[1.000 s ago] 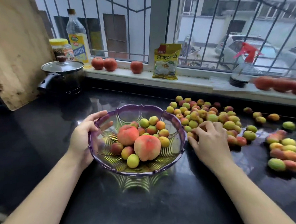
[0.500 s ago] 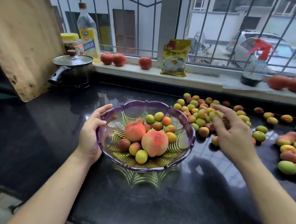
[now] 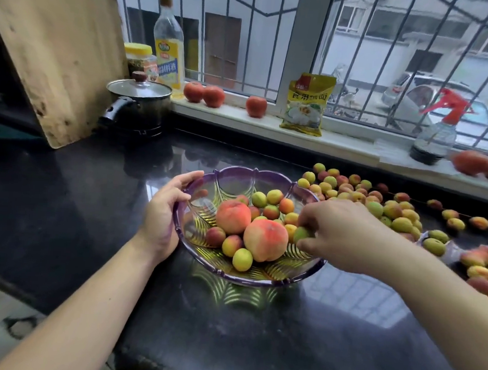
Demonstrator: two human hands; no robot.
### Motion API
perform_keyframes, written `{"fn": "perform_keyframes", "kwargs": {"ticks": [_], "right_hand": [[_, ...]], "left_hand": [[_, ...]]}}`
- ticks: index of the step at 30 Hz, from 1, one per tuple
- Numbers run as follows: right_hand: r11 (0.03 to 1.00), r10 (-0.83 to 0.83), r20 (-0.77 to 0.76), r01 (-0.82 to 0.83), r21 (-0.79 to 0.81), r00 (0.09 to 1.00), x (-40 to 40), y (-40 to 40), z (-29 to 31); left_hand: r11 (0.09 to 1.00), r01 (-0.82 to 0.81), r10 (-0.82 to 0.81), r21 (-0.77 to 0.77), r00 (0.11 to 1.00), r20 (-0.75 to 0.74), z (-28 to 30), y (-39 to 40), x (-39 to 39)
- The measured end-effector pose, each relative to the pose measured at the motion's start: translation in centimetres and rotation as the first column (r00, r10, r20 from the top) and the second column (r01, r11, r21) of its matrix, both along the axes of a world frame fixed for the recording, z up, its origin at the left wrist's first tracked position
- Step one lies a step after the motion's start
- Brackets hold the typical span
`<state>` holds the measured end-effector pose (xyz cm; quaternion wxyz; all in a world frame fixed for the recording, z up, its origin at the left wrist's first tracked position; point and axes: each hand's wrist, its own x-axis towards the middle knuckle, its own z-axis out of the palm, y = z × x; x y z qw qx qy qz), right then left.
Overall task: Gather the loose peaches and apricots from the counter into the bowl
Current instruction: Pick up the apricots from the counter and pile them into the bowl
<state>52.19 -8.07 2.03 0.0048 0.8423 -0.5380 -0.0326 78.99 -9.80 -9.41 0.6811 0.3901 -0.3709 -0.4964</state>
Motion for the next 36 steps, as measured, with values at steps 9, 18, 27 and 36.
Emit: {"fn": "perform_keyframes", "kwargs": {"ticks": [9, 18, 27, 36], "right_hand": [[0.993, -0.12, -0.064, 0.12, -0.002, 0.991, 1.2, -0.5, -1.8], [0.995, -0.087, -0.035, 0.086, -0.049, 0.996, 0.7, -0.5, -2.2], [0.831, -0.34, 0.48, 0.497, -0.249, 0.809, -9.5, -7.4, -3.5], [0.836, -0.504, -0.004, 0.486, -0.253, 0.864, -12.1, -11.7, -7.4]], "left_hand": [[1.0, 0.006, -0.006, -0.016, 1.0, 0.016, -0.1, 0.0, 0.0], [0.999, 0.009, -0.007, -0.037, 0.998, 0.06, -0.4, 0.1, 0.0], [0.997, 0.026, -0.019, -0.066, 0.995, 0.094, -0.7, -0.1, -0.2], [0.997, 0.052, -0.049, -0.053, 0.997, 0.065, -0.8, -0.3, -0.1]]}}
